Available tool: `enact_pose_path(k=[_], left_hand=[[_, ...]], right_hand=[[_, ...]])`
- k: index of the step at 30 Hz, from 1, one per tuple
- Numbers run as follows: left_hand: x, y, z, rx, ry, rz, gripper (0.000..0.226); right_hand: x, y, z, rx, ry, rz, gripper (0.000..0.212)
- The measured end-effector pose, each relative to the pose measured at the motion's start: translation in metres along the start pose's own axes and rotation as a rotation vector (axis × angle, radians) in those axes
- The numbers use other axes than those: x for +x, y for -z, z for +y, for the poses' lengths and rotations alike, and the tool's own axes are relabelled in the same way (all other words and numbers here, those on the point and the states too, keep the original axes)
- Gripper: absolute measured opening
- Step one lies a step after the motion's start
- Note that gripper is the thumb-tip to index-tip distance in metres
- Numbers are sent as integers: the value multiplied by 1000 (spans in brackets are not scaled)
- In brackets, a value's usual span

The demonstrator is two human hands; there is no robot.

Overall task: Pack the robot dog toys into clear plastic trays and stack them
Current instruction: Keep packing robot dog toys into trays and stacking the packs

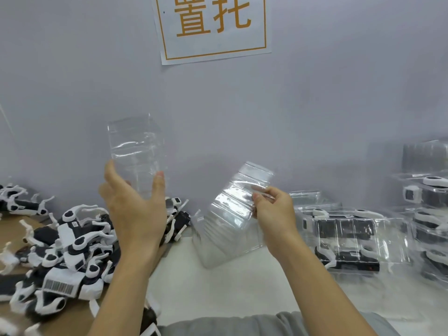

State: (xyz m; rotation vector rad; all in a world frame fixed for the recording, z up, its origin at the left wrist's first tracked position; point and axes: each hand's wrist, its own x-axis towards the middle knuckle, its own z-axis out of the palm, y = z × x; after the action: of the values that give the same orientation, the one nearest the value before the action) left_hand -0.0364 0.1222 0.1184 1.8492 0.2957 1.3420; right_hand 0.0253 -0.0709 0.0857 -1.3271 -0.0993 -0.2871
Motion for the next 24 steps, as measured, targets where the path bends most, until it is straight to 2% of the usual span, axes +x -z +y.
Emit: enact_pose_path(k=[2, 4, 6, 7, 11, 15, 17, 20, 24], left_hand=[[-1, 0, 3, -14, 13, -7, 82], [-4, 0, 5, -33, 10, -21, 81], [-5, -2, 6, -41, -1, -30, 81], [-6, -3, 6, -44, -3, -37, 81], [-6, -4, 4, -61, 8, -61, 82], [-5, -5, 2, -49, 11, -97, 81], [-7, -7, 2, -33, 9, -127, 81], [-9, -8, 3, -8, -19, -156, 81], [-10, -8, 4, -7, -22, -171, 80]], right_hand=[[1, -5, -3, 91, -20, -22, 18], [4, -14, -8, 318, -28, -60, 21], [11, -26, -8, 534, -95, -60, 20], [16, -33, -4, 549, -149, -44, 18], [16, -42, 38, 177, -339, 27, 12], [8, -32, 53, -129, -299, 113, 22], [9, -25, 49, -254, -253, 107, 24], [7, -17, 37, -439, -250, -53, 23], [2, -6, 25, -721, -284, -405, 22]])
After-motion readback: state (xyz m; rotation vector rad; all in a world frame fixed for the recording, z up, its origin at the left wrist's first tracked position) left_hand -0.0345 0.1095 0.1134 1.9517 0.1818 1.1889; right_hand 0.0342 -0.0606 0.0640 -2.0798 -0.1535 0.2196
